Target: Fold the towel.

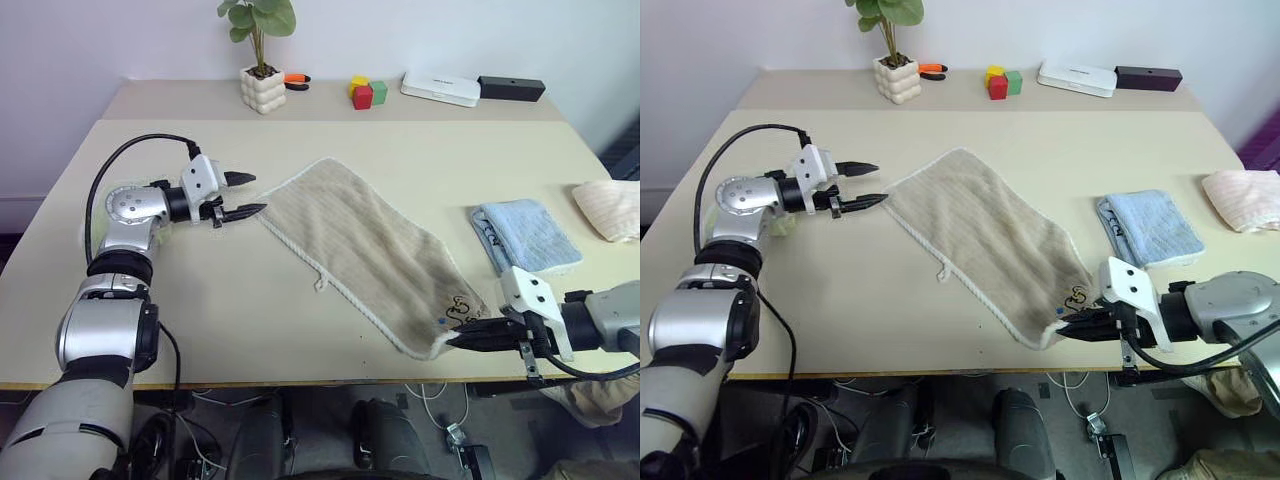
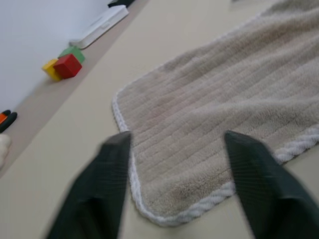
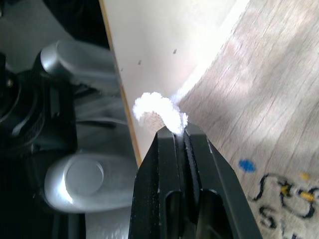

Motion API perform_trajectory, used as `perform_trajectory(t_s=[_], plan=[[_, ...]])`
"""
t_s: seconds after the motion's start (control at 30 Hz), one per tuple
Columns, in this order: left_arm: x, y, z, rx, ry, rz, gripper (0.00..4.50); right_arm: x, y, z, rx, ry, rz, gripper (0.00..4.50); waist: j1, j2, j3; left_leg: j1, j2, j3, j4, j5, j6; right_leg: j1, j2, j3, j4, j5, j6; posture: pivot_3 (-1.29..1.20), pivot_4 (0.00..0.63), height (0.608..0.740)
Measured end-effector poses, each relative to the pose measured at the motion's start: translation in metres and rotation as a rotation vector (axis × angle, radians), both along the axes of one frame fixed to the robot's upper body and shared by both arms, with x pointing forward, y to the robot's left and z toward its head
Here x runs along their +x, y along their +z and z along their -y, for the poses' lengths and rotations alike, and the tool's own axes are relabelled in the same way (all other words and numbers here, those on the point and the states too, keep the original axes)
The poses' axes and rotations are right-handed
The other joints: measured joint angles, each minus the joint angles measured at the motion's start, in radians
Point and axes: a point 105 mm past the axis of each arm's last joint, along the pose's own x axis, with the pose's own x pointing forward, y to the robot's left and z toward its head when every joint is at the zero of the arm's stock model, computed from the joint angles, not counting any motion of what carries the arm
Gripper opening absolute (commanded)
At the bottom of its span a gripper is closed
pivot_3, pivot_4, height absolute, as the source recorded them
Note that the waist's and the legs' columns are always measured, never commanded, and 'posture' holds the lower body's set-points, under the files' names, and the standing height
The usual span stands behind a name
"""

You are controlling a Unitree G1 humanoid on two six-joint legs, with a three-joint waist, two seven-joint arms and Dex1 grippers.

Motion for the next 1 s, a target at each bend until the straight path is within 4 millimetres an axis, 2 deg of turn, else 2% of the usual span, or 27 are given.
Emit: perform_trajectory(t_s=[0.27, 0.4, 0.6, 0.8, 0.83, 0.87, 1.0], plan=[[-0.003, -0.036, 0.024, 0.042, -0.058, -0.19, 4.47, 0.006, -0.001, -0.005, 0.016, -0.014, 0.023, 0.0, 0.0, 0.0, 0.0, 0.0, 0.0, -0.001, 0.0, 0.0, 0.0, 0.0, 0.0, 0.0, 0.0, 0.0, 0.0, 0.0, 0.15, 0.735], [0.001, -0.039, 0.032, 0.022, -0.034, -0.212, 4.47, 0.008, -0.001, -0.006, 0.026, -0.029, 0.029, 0.0, 0.0, 0.0, 0.0, 0.0, 0.0, -0.001, 0.0, 0.0, 0.0, 0.0, 0.0, 0.0, 0.0, 0.0, 0.0, 0.0, 0.15, 0.735], [-0.001, -0.057, 0.047, 0.101, -0.051, -0.252, 4.47, 0.011, 0.0, -0.007, 0.027, -0.045, 0.045, 0.0, 0.001, 0.0, 0.0, 0.0, 0.0, -0.001, 0.0, 0.0, 0.0, 0.0, 0.0, 0.0, 0.0, 0.0, 0.0, 0.0, 0.15, 0.735], [0.0, -0.059, 0.047, 0.118, -0.047, -0.304, 4.47, 0.011, 0.0, -0.008, 0.027, -0.052, 0.05, 0.0, 0.001, 0.0, 0.0, 0.0, 0.0, -0.001, 0.001, 0.0, 0.0, 0.0, 0.0, 0.0, 0.0, 0.0, 0.0, 0.0, 0.15, 0.735], [0.0, -0.059, 0.047, 0.125, -0.045, -0.311, 3.97, 0.011, 0.0, -0.008, 0.028, -0.056, 0.05, 0.0, 0.001, -0.001, -0.001, 0.0, 0.0, -0.001, 0.001, 0.0, 0.0, 0.001, 0.0, 0.0, 0.0, 0.0, 0.0, 0.0, 0.15, 0.735], [0.0, -0.061, 0.047, 0.136, -0.043, -0.343, 3.75, 0.012, 0.0, -0.008, 0.029, -0.06, 0.051, 0.0, 0.001, -0.001, -0.001, 0.001, 0.0, -0.001, 0.001, 0.0, 0.0, 0.001, 0.0, 0.0, 0.0, 0.0, 0.0, 0.0, 0.15, 0.735], [-0.006, -0.069, 0.048, 0.159, -0.063, -0.472, 1.83, 0.013, 0.0, -0.007, 0.027, -0.07, 0.055, 0.0, -0.001, -0.001, -0.006, 0.004, 0.0, -0.001, 0.0, 0.0, 0.0, 0.004, 0.0, 0.0, 0.0, 0.0, 0.0, 0.0, 0.15, 0.735]])
